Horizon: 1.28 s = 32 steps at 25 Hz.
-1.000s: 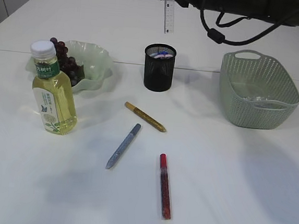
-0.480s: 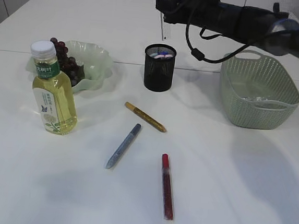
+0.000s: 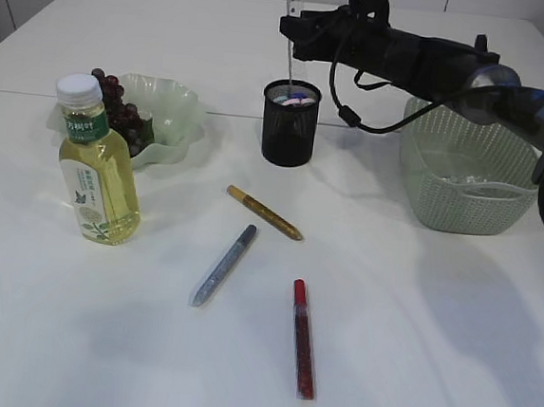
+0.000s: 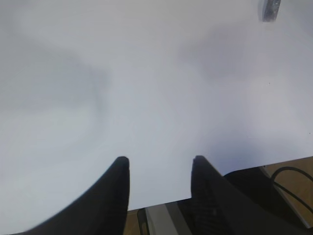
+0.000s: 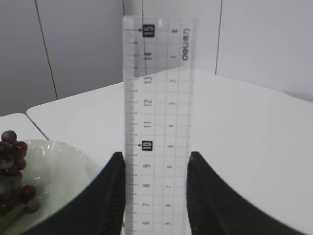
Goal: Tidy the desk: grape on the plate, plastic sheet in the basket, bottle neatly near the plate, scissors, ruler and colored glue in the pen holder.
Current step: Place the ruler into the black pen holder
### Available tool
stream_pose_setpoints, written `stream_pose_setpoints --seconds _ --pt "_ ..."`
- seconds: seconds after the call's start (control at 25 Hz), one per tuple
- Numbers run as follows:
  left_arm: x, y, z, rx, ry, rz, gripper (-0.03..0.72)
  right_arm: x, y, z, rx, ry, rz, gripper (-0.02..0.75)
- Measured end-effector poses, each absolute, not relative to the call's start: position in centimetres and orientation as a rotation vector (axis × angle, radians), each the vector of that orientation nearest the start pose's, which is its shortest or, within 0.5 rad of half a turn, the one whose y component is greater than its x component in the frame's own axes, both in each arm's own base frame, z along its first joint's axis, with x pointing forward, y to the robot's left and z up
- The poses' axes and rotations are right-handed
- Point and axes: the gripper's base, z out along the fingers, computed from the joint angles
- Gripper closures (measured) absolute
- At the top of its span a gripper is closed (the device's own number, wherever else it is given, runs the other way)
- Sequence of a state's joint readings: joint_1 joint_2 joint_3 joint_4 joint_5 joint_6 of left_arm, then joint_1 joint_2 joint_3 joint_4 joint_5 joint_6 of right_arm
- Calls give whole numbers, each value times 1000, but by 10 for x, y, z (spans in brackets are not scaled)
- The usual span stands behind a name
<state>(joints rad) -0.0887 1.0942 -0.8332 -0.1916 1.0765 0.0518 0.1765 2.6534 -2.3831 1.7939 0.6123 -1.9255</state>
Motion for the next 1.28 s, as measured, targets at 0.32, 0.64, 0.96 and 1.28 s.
stream_pose_setpoints --seconds 0.32,0.64,0.96,1.28 --pt "182 -32 285 107 2809 -267 379 575 157 186 -625 1516 612 449" --pt "182 -32 285 105 2809 -275 379 575 157 186 -613 1522 637 380" --pt "182 -33 285 97 2807 -297 379 574 157 186 -586 1537 672 275" --pt "182 -33 285 97 2813 -301 379 569 151 213 -491 1776 681 273"
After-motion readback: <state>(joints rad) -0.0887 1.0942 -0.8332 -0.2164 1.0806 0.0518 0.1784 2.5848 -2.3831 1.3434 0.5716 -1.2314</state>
